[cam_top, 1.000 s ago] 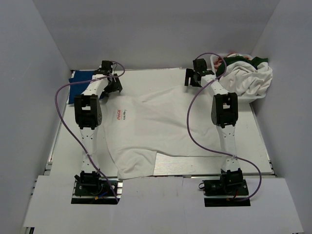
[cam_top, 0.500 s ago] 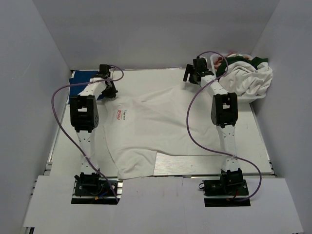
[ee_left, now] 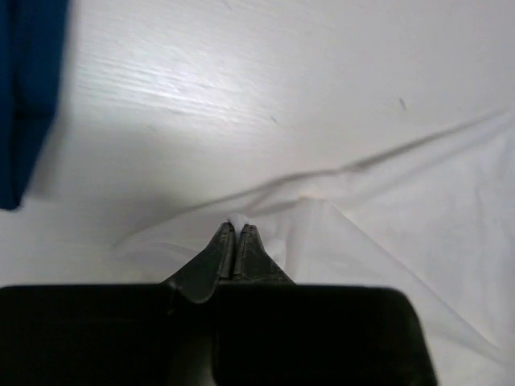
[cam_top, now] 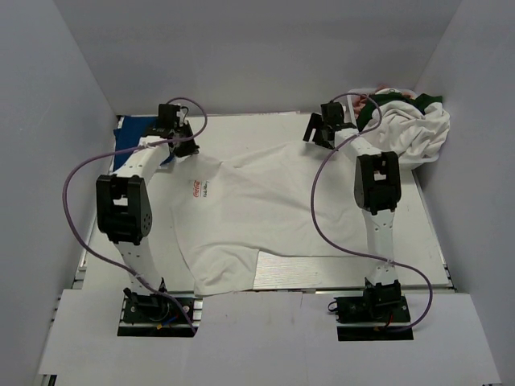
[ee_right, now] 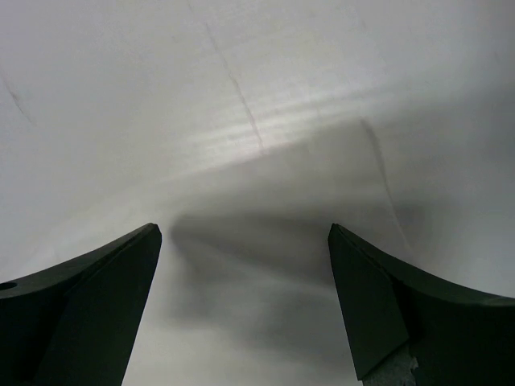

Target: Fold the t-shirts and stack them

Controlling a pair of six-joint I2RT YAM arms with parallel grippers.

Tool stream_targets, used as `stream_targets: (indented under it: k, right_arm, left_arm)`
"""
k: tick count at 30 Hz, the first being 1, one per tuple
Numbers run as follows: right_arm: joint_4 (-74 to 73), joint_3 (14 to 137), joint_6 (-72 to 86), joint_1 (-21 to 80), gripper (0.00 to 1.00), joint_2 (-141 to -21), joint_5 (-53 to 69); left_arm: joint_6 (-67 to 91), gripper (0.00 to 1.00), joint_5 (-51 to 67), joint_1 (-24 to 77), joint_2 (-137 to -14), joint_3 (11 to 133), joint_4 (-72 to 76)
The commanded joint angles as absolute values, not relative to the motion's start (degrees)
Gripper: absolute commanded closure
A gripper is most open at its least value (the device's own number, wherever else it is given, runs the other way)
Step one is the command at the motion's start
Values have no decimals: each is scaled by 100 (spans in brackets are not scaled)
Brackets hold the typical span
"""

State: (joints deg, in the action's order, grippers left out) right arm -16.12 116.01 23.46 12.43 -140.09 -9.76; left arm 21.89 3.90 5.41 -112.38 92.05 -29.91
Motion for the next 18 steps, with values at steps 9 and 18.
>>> stream_targets:
  k: [9,18]
  right_arm:
    - [-1398,8977,2663,1204,10,-11761,-1459]
    - [-1275,7665,2865,1204,10,-10996,-1529]
  left_arm:
    - [2978,100,1669,2317,-8974,6331,-2355]
    - [3419,100,1239,4146,-9236,5941,-2347]
